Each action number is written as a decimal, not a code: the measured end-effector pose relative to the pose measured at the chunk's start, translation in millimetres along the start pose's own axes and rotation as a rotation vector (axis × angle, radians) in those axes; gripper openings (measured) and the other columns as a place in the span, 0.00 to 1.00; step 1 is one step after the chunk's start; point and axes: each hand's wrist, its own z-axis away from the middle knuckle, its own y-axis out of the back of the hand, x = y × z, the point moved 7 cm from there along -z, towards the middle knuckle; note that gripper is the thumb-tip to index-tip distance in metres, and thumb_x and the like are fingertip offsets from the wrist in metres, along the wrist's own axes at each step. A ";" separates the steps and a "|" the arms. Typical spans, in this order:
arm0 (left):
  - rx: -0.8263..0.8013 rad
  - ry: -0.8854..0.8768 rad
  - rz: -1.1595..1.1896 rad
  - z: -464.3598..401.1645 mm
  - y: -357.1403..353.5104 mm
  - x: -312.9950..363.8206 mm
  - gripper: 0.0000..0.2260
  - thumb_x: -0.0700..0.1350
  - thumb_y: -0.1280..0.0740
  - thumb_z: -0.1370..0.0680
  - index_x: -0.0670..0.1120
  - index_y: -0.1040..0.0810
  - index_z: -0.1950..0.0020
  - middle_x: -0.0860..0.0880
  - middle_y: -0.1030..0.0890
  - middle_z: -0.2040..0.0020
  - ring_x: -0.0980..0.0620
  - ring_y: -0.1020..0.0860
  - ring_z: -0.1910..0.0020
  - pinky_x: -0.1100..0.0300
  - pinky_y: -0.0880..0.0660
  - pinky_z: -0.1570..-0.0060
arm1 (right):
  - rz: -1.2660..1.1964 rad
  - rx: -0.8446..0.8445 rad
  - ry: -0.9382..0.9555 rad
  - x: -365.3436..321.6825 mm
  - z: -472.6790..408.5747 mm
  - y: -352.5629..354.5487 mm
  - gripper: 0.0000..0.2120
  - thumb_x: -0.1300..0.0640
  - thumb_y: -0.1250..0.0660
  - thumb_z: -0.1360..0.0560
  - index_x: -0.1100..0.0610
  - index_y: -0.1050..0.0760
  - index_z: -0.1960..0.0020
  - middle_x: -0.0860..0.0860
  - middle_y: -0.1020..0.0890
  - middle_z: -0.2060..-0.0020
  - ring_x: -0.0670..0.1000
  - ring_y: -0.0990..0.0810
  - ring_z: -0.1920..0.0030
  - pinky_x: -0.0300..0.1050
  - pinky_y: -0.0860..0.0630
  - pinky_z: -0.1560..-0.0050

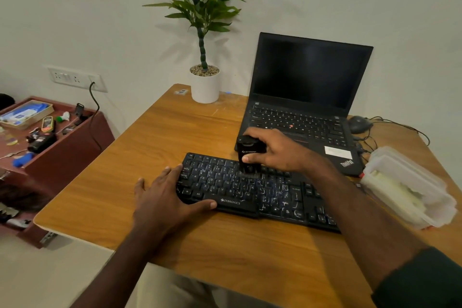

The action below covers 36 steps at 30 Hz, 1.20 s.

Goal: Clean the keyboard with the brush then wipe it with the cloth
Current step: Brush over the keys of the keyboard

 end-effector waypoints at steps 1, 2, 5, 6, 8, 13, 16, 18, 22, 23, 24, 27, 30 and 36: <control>0.001 -0.002 -0.001 0.0 0.6 -0.2 0.59 0.87 0.47 0.44 0.53 0.41 0.21 0.47 0.34 0.23 0.52 0.37 0.23 0.41 0.52 0.24 | 0.003 -0.010 -0.008 2.8 4.3 4.6 0.14 0.55 0.27 0.24 0.52 0.26 0.40 0.48 0.19 0.48 0.47 0.19 0.45 0.54 0.19 0.42; 0.001 -0.003 -0.003 0.4 0.9 -0.5 0.59 0.87 0.46 0.44 0.53 0.41 0.21 0.47 0.34 0.23 0.52 0.37 0.23 0.40 0.52 0.24 | 0.007 -0.023 -0.018 7.4 9.5 9.5 0.14 0.56 0.27 0.24 0.52 0.26 0.41 0.47 0.19 0.48 0.46 0.19 0.46 0.53 0.20 0.42; 0.013 0.000 0.007 0.7 1.4 -0.4 0.58 0.86 0.44 0.43 0.54 0.40 0.21 0.47 0.34 0.23 0.52 0.37 0.23 0.41 0.52 0.24 | 0.050 -0.062 -0.072 24.6 25.1 25.1 0.14 0.55 0.26 0.24 0.54 0.25 0.41 0.48 0.18 0.49 0.47 0.19 0.47 0.56 0.21 0.42; 0.018 0.003 0.007 0.7 1.4 -0.1 0.58 0.86 0.44 0.44 0.54 0.40 0.21 0.48 0.33 0.23 0.52 0.37 0.24 0.41 0.52 0.24 | 0.059 -0.079 -0.096 29.4 28.6 30.1 0.14 0.55 0.26 0.24 0.53 0.24 0.41 0.48 0.18 0.49 0.47 0.19 0.47 0.56 0.21 0.42; 0.019 0.004 -0.002 0.0 0.8 -0.2 0.58 0.86 0.44 0.44 0.54 0.40 0.22 0.48 0.34 0.23 0.52 0.37 0.24 0.40 0.52 0.24 | 0.051 -0.100 -0.128 34.2 32.7 38.3 0.13 0.55 0.26 0.24 0.51 0.24 0.42 0.47 0.19 0.48 0.44 0.20 0.47 0.52 0.22 0.44; 0.005 0.008 -0.029 -3.2 0.3 -1.1 0.59 0.87 0.47 0.45 0.54 0.40 0.21 0.47 0.34 0.23 0.51 0.37 0.24 0.40 0.50 0.25 | -0.009 0.076 -0.017 18.2 26.2 37.5 0.14 0.55 0.25 0.25 0.51 0.25 0.42 0.45 0.20 0.51 0.43 0.20 0.50 0.41 0.24 0.51; -0.003 0.007 -0.034 -2.9 0.0 0.8 0.59 0.87 0.47 0.45 0.54 0.40 0.21 0.48 0.34 0.23 0.51 0.37 0.24 0.40 0.50 0.25 | -0.044 0.053 -0.007 16.4 23.0 16.1 0.16 0.56 0.26 0.24 0.54 0.26 0.39 0.48 0.20 0.48 0.46 0.18 0.49 0.42 0.19 0.52; -0.008 0.004 -0.034 -3.2 0.2 1.8 0.60 0.87 0.48 0.45 0.54 0.40 0.21 0.48 0.34 0.23 0.51 0.37 0.24 0.40 0.50 0.25 | -0.039 0.022 -0.028 21.3 26.9 17.6 0.15 0.57 0.27 0.24 0.53 0.26 0.39 0.48 0.19 0.48 0.45 0.19 0.48 0.43 0.20 0.50; -0.016 0.002 -0.032 -2.6 0.7 0.7 0.60 0.87 0.48 0.45 0.53 0.40 0.21 0.47 0.34 0.23 0.51 0.37 0.24 0.40 0.50 0.24 | 0.010 -0.075 -0.106 39.3 42.8 36.6 0.15 0.56 0.28 0.23 0.53 0.26 0.38 0.48 0.20 0.46 0.46 0.20 0.45 0.48 0.22 0.43; -0.018 0.003 -0.030 -2.7 0.1 0.4 0.60 0.87 0.48 0.45 0.53 0.40 0.21 0.47 0.34 0.23 0.51 0.37 0.24 0.40 0.50 0.24 | 0.026 -0.101 -0.136 44.0 46.8 41.2 0.15 0.55 0.28 0.23 0.52 0.25 0.38 0.48 0.20 0.45 0.46 0.20 0.44 0.49 0.22 0.43; -0.019 0.002 -0.031 -2.5 -0.1 0.6 0.60 0.87 0.48 0.45 0.53 0.40 0.21 0.47 0.34 0.23 0.51 0.37 0.24 0.40 0.50 0.24 | 0.050 -0.123 -0.164 48.1 50.5 46.2 0.15 0.55 0.27 0.23 0.51 0.25 0.38 0.48 0.20 0.45 0.46 0.21 0.44 0.49 0.23 0.43; -0.010 -0.002 -0.027 -2.4 0.6 0.8 0.60 0.87 0.48 0.45 0.53 0.40 0.21 0.47 0.33 0.23 0.50 0.36 0.24 0.40 0.49 0.25 | 0.016 -0.065 -0.161 48.2 55.6 60.5 0.13 0.55 0.27 0.24 0.50 0.24 0.41 0.47 0.20 0.47 0.44 0.21 0.47 0.44 0.24 0.46; -0.006 -0.005 -0.028 -2.1 1.0 1.5 0.60 0.87 0.48 0.45 0.52 0.39 0.22 0.47 0.33 0.23 0.50 0.35 0.25 0.39 0.49 0.25 | -0.038 0.101 -0.066 40.5 55.2 59.7 0.14 0.57 0.26 0.24 0.54 0.25 0.42 0.48 0.20 0.50 0.45 0.20 0.49 0.41 0.22 0.50; -0.013 -0.003 -0.026 -2.4 0.2 1.5 0.60 0.87 0.49 0.45 0.52 0.39 0.21 0.47 0.33 0.23 0.50 0.36 0.24 0.40 0.49 0.25 | -0.018 0.052 -0.072 47.2 60.3 41.8 0.15 0.57 0.26 0.24 0.53 0.26 0.41 0.47 0.20 0.49 0.42 0.20 0.49 0.38 0.22 0.50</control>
